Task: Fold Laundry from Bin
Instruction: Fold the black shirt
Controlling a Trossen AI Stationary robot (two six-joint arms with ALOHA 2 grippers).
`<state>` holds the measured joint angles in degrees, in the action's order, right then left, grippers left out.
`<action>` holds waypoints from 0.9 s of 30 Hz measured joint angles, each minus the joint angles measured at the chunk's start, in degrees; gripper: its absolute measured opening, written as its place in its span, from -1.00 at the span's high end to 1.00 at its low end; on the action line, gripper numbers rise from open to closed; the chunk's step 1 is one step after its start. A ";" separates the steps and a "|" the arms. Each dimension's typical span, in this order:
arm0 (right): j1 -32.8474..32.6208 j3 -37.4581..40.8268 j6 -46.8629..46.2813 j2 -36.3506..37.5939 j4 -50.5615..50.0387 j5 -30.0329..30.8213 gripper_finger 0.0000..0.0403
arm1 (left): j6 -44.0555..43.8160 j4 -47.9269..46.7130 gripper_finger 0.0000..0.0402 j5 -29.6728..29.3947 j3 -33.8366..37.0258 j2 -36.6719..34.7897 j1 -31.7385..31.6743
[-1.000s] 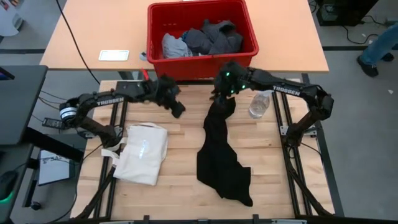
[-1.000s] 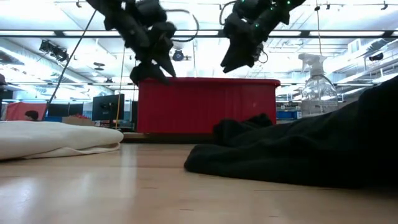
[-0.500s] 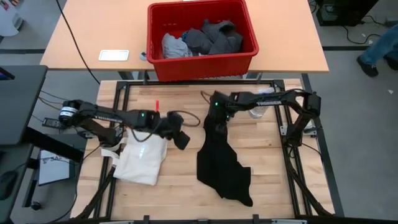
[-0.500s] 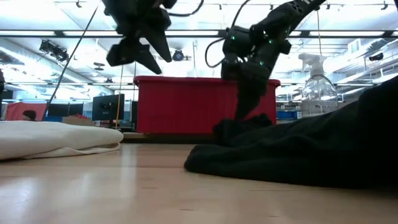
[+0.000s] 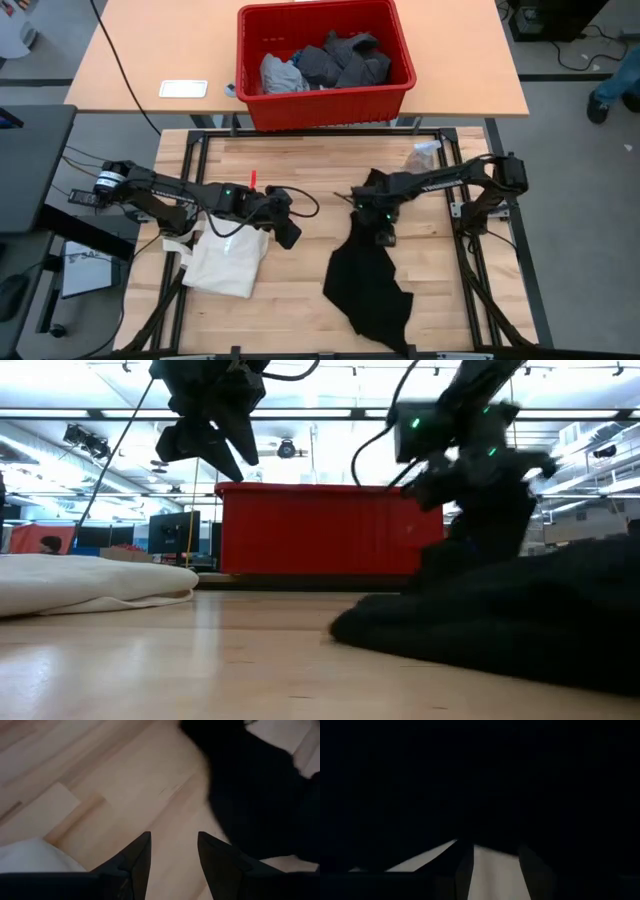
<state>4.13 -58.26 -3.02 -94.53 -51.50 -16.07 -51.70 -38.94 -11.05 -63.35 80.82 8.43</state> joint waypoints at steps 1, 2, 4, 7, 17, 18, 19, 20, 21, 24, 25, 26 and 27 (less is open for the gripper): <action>-1.09 0.00 -0.85 1.11 -0.51 -0.01 0.22 | 0.45 -0.23 0.17 0.01 -0.01 0.00 0.00; -2.04 0.00 -1.39 2.28 -0.28 0.64 0.22 | 0.91 -0.41 0.17 0.02 0.00 0.00 0.00; -3.14 -0.53 -2.36 4.34 0.32 2.71 0.22 | 1.37 -0.62 0.17 0.03 0.00 0.00 0.00; -2.70 -2.49 -6.54 6.52 0.56 6.62 0.22 | 1.85 -0.62 0.17 0.04 0.00 0.00 0.01; 5.30 3.51 -17.49 9.91 -8.14 17.44 0.22 | 4.73 -1.99 0.17 0.22 0.00 0.02 0.07; 6.42 4.53 -17.42 9.89 -8.13 18.03 0.22 | 5.08 -2.01 0.17 0.14 0.00 0.01 0.06; 7.68 5.38 -17.28 9.76 -7.94 18.84 0.22 | 5.42 -2.00 0.17 -0.10 0.00 0.02 0.04; 8.83 6.09 -16.86 9.69 -7.36 19.55 0.22 | 5.94 -1.99 0.17 -0.37 0.00 0.02 0.04; 9.96 6.70 -16.55 9.69 -6.75 20.33 0.22 | 6.31 -1.99 0.17 -0.55 0.00 0.02 0.04; 13.27 8.54 -15.65 9.69 -6.05 21.98 0.22 | 6.49 -2.03 0.17 -0.85 0.00 0.02 -0.30; 14.26 9.03 -15.04 9.68 -5.29 22.68 0.22 | 6.49 -2.07 0.17 -0.85 0.00 0.02 -0.44; 15.28 9.48 -14.52 9.68 -4.49 23.62 0.22 | 6.56 -2.09 0.17 -0.87 0.00 0.02 -0.63; 16.28 9.93 -13.81 9.67 -4.07 24.44 0.22 | 6.95 -2.08 0.17 -0.85 0.00 0.02 -0.87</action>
<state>20.41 -48.33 -16.83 -84.86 -55.57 8.37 -44.75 -41.02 -11.90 -63.35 80.84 7.55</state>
